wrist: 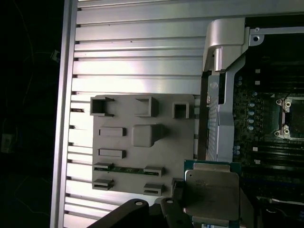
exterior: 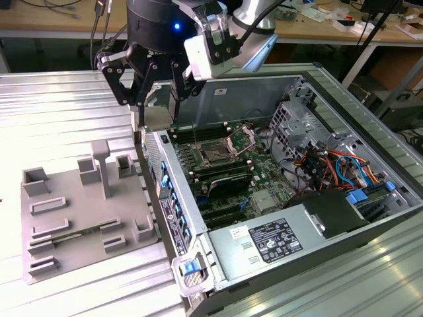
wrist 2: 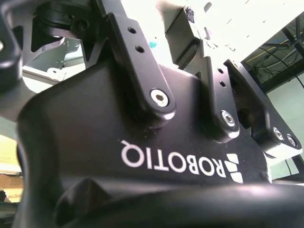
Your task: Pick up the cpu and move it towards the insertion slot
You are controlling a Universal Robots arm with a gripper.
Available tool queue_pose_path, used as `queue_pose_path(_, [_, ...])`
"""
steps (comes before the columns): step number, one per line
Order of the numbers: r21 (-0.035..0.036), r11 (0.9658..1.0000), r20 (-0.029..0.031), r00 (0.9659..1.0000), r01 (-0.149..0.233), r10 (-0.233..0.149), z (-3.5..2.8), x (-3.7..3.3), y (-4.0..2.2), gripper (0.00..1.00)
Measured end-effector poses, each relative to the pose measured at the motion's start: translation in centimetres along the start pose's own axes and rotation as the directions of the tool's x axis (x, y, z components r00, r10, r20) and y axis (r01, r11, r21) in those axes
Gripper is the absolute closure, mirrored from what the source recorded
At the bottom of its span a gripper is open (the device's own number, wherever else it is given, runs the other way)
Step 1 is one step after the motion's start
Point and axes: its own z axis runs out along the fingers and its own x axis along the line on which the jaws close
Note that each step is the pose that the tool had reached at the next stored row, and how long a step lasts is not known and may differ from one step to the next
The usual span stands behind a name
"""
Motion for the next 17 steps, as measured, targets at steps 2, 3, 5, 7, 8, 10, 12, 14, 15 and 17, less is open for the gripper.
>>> queue_pose_path(2, [0.0000,1.0000,0.0000,1.0000,0.000,0.000,0.02,-0.07,0.00,0.47])
queue_pose_path(3, [0.0000,1.0000,0.0000,1.0000,0.000,0.000,0.02,-0.09,-0.01,0.47])
queue_pose_path(5, [0.0000,1.0000,0.0000,1.0000,0.000,0.000,0.04,-0.15,-0.01,0.47])
queue_pose_path(7, [0.0000,1.0000,0.0000,1.0000,0.000,0.000,0.05,-0.23,-0.02,0.47])
queue_pose_path(8, [0.0000,1.0000,0.0000,1.0000,0.000,0.000,0.06,-0.25,-0.02,0.47])
queue_pose_path(10, [0.0000,1.0000,0.0000,1.0000,0.000,0.000,0.07,-0.30,-0.02,0.47])
queue_pose_path(12, [0.0000,1.0000,0.0000,1.0000,0.000,0.000,0.08,-0.36,-0.03,0.47])
queue_pose_path(14, [0.0000,1.0000,0.0000,1.0000,0.000,0.000,0.09,-0.41,-0.03,0.47])
queue_pose_path(15, [0.0000,1.0000,0.0001,1.0000,0.000,0.000,0.11,-0.47,-0.03,0.47])
queue_pose_path(17, [0.0000,1.0000,0.0000,1.0000,0.000,0.000,0.12,-0.55,-0.04,0.47])
